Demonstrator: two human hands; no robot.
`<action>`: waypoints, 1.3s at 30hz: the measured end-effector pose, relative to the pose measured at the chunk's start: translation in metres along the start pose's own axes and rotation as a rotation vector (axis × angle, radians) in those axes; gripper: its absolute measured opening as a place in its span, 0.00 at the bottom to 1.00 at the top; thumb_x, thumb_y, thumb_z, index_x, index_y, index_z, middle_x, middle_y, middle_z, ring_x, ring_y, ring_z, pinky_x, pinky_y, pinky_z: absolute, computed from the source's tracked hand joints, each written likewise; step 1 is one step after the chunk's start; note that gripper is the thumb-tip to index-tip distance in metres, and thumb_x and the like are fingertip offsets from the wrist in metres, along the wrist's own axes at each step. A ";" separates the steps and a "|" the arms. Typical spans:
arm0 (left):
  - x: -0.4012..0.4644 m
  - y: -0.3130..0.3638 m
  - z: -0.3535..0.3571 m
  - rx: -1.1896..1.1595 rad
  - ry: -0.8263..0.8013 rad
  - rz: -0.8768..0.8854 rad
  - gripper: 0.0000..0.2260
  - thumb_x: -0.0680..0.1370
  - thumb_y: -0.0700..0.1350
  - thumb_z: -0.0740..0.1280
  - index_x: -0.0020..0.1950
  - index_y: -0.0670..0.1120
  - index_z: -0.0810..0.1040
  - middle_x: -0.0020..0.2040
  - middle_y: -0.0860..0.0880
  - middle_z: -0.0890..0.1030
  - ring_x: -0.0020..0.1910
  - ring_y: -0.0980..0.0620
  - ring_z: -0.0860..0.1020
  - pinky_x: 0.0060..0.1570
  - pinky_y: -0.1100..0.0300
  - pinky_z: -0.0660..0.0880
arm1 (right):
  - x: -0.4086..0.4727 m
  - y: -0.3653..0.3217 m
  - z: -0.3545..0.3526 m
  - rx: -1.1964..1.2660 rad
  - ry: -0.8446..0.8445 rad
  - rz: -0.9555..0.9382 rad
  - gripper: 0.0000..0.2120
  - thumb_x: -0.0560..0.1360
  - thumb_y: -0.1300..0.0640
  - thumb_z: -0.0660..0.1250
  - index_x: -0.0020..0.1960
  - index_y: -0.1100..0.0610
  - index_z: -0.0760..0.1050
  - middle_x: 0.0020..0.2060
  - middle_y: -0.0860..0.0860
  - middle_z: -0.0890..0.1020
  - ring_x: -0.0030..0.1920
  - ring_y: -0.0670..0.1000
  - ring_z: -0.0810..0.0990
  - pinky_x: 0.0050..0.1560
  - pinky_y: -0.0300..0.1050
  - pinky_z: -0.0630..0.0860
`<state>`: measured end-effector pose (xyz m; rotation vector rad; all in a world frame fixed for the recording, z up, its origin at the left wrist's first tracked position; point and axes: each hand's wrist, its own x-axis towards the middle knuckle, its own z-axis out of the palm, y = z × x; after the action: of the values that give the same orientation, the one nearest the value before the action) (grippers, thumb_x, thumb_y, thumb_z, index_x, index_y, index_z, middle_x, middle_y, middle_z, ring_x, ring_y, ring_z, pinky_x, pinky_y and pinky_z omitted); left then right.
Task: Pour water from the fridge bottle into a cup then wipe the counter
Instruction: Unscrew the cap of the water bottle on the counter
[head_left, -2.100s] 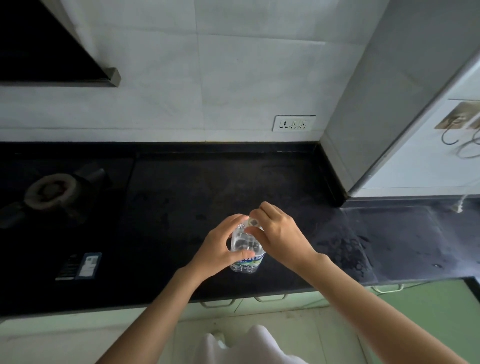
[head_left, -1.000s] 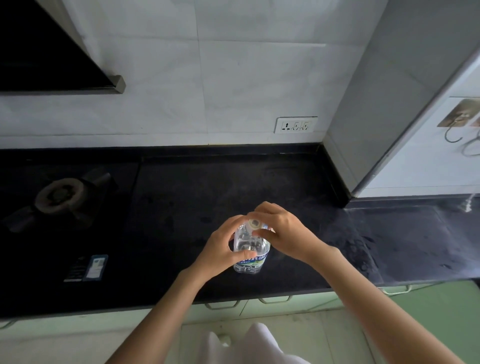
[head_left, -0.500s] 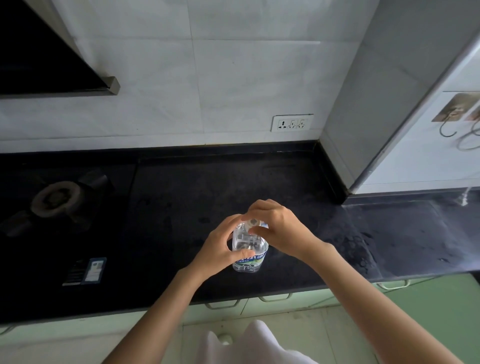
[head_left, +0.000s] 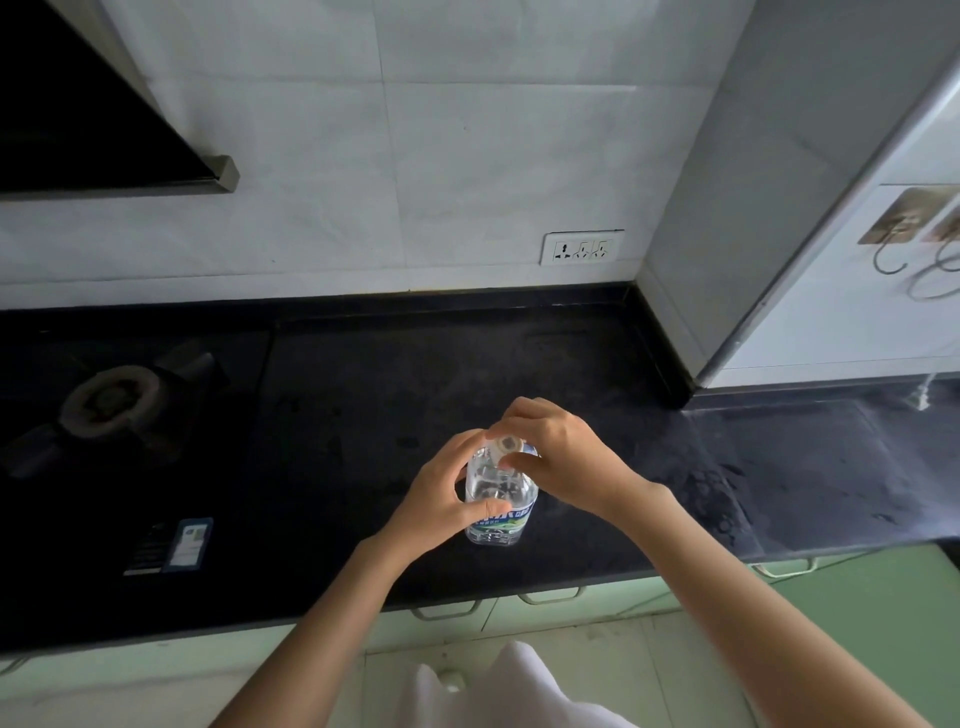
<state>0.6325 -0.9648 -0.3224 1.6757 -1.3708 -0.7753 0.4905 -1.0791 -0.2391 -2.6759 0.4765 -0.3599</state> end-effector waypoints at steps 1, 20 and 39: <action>0.000 0.000 0.000 -0.004 0.001 0.000 0.31 0.70 0.51 0.75 0.70 0.58 0.66 0.67 0.61 0.69 0.66 0.60 0.70 0.63 0.54 0.74 | 0.000 0.001 -0.002 0.020 -0.023 -0.001 0.14 0.71 0.62 0.72 0.56 0.55 0.80 0.48 0.49 0.78 0.48 0.50 0.77 0.45 0.50 0.78; -0.001 -0.002 0.002 -0.004 0.020 -0.019 0.31 0.71 0.49 0.76 0.66 0.67 0.63 0.66 0.66 0.68 0.64 0.69 0.68 0.55 0.73 0.70 | -0.006 -0.008 0.002 0.061 0.024 0.204 0.26 0.66 0.44 0.76 0.61 0.51 0.75 0.57 0.48 0.75 0.54 0.47 0.74 0.50 0.44 0.77; -0.001 -0.001 0.002 -0.023 0.016 -0.015 0.31 0.71 0.49 0.75 0.70 0.59 0.65 0.67 0.62 0.68 0.65 0.66 0.68 0.58 0.69 0.71 | -0.005 -0.010 0.004 0.082 0.025 0.175 0.16 0.71 0.61 0.71 0.58 0.53 0.78 0.55 0.48 0.77 0.55 0.50 0.76 0.49 0.47 0.79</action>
<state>0.6312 -0.9639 -0.3243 1.6727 -1.3354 -0.7822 0.4898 -1.0671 -0.2392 -2.5307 0.6830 -0.3540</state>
